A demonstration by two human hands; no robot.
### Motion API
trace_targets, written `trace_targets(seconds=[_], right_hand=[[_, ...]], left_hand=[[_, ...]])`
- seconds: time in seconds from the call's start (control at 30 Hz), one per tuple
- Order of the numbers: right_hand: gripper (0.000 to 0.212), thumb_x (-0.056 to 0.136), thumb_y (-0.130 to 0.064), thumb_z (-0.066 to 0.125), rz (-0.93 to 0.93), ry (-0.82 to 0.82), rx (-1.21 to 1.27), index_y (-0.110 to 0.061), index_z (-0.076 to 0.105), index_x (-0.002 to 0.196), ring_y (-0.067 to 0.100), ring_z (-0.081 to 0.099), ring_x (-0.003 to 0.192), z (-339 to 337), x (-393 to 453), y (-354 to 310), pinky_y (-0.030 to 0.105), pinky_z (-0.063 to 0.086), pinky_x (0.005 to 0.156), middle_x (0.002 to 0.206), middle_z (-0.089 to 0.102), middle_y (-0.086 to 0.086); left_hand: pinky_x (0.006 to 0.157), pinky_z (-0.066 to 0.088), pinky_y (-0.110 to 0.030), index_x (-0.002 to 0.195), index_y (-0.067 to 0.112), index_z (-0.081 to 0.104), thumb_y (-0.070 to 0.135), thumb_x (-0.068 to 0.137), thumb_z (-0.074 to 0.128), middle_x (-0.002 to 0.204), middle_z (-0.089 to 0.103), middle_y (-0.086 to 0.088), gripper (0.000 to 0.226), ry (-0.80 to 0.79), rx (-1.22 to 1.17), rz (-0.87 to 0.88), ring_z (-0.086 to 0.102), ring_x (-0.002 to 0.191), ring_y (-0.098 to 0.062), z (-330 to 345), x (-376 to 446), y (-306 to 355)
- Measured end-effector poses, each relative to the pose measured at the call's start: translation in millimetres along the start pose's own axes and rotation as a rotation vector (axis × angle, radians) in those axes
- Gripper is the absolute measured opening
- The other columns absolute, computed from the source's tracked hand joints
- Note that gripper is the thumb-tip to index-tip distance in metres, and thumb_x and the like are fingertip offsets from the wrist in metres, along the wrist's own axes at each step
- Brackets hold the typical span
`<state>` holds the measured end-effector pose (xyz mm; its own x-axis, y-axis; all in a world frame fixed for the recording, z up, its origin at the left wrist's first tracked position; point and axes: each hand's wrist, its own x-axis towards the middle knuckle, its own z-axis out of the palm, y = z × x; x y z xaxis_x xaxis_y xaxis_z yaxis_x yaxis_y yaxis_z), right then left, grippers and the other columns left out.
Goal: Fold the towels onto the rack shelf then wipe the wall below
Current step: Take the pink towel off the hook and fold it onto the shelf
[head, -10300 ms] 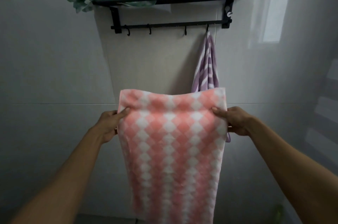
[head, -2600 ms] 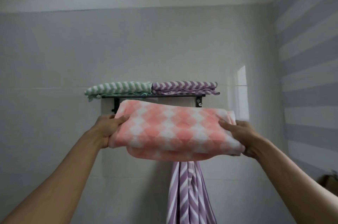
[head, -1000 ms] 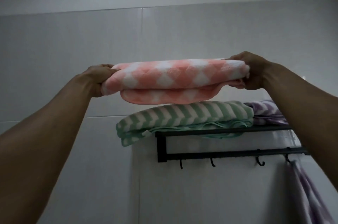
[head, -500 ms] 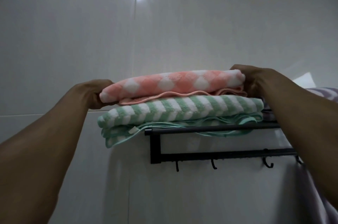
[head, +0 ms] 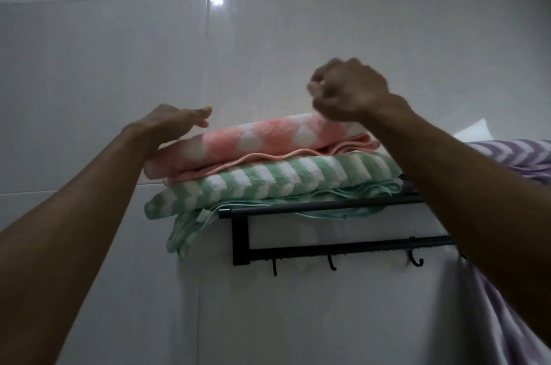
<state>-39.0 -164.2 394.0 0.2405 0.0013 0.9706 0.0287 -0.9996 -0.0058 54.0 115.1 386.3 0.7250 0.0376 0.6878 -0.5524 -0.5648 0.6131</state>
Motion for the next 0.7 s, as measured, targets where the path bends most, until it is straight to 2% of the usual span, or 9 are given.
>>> trace_targets(seconds=[0.07, 0.13, 0.27, 0.37, 0.47, 0.53, 0.6, 0.63, 0.7], right_hand=[[0.042, 0.101, -0.051, 0.039, -0.075, -0.179, -0.013, -0.02, 0.066, 0.107, 0.026, 0.063, 0.091, 11.2, -18.6, -18.7, 0.038, 0.05, 0.084, 0.103, 0.066, 0.005], [0.046, 0.103, -0.052, 0.033, -0.066, -0.278, -0.088, -0.019, 0.063, 0.114, 0.027, 0.062, 0.095, 23.4, -31.6, -19.8, 0.041, 0.049, 0.09, 0.109, 0.065, 0.008], [0.035, 0.105, -0.04, 0.035, -0.026, -0.266, -0.177, -0.017, 0.058, 0.116, 0.031, 0.061, 0.097, 32.4, -42.2, -2.5, 0.045, 0.046, 0.093, 0.114, 0.064, 0.012], [0.044, 0.107, -0.045, 0.025, 0.026, -0.273, -0.128, -0.015, 0.056, 0.12, 0.03, 0.06, 0.1, 34.6, -45.2, 0.3, 0.051, 0.04, 0.1, 0.115, 0.065, 0.011], [0.05, 0.106, -0.048, 0.02, 0.048, -0.27, -0.132, -0.016, 0.052, 0.128, 0.031, 0.056, 0.114, 30.2, -48.0, -2.3, 0.058, 0.031, 0.107, 0.125, 0.063, 0.011], [0.051, 0.105, -0.048, 0.022, 0.047, -0.244, -0.134, -0.017, 0.048, 0.137, 0.032, 0.046, 0.131, 25.1, -52.2, -4.1, 0.063, 0.025, 0.111, 0.14, 0.055, 0.011], [0.052, 0.106, -0.046, 0.024, 0.033, -0.207, -0.121, -0.019, 0.042, 0.146, 0.032, 0.032, 0.145, 16.9, -62.0, -5.2, 0.066, 0.019, 0.114, 0.153, 0.044, 0.01], [0.052, 0.105, -0.046, 0.026, 0.027, -0.187, -0.104, -0.02, 0.04, 0.148, 0.032, 0.028, 0.148, 12.5, -67.9, -5.7, 0.066, 0.018, 0.115, 0.156, 0.04, 0.01], [0.051, 0.105, -0.045, 0.03, 0.022, -0.153, -0.055, -0.021, 0.04, 0.149, 0.031, 0.03, 0.147, 4.2, -79.6, -6.6, 0.064, 0.021, 0.115, 0.157, 0.039, 0.009]], left_hand=[[0.098, 0.046, -0.042, 0.111, 0.025, 0.076, 0.067, 0.089, 0.055, 0.138, 0.057, -0.007, 0.052, -0.008, 0.048, 0.08, 0.056, 0.115, -0.027, 9.9, -8.9, 7.8], [0.1, 0.048, -0.043, 0.121, 0.018, 0.072, 0.067, 0.092, 0.049, 0.137, 0.059, -0.012, 0.061, -0.009, 0.127, 0.106, 0.059, 0.114, -0.032, 20.2, -17.5, 12.3], [0.103, 0.041, -0.04, 0.135, 0.004, 0.06, 0.06, 0.101, 0.035, 0.145, 0.052, -0.021, 0.07, 0.016, 0.192, 0.125, 0.052, 0.127, -0.037, 32.1, -28.4, 13.4], [0.106, 0.039, -0.04, 0.138, 0.005, 0.058, 0.059, 0.102, 0.031, 0.148, 0.049, -0.021, 0.07, 0.03, 0.203, 0.143, 0.05, 0.131, -0.037, 32.4, -35.3, 16.8], [0.109, 0.038, -0.042, 0.14, 0.006, 0.055, 0.057, 0.103, 0.03, 0.148, 0.049, -0.021, 0.068, 0.044, 0.223, 0.175, 0.049, 0.132, -0.038, 31.2, -45.4, 21.2], [0.11, 0.04, -0.046, 0.137, 0.011, 0.058, 0.055, 0.104, 0.03, 0.145, 0.053, -0.019, 0.062, 0.083, 0.245, 0.228, 0.051, 0.13, -0.039, 32.0, -54.5, 24.1], [0.106, 0.044, -0.05, 0.123, 0.016, 0.067, 0.052, 0.104, 0.031, 0.137, 0.06, -0.017, 0.054, 0.116, 0.241, 0.29, 0.056, 0.12, -0.038, 35.7, -66.7, 26.3], [0.104, 0.045, -0.05, 0.117, 0.018, 0.069, 0.05, 0.104, 0.032, 0.134, 0.062, -0.016, 0.051, 0.131, 0.235, 0.316, 0.058, 0.116, -0.038, 38.1, -73.3, 26.9], [0.104, 0.045, -0.049, 0.12, 0.02, 0.069, 0.047, 0.104, 0.034, 0.135, 0.062, -0.016, 0.047, 0.172, 0.204, 0.341, 0.057, 0.118, -0.037, 42.6, -86.0, 28.1]])
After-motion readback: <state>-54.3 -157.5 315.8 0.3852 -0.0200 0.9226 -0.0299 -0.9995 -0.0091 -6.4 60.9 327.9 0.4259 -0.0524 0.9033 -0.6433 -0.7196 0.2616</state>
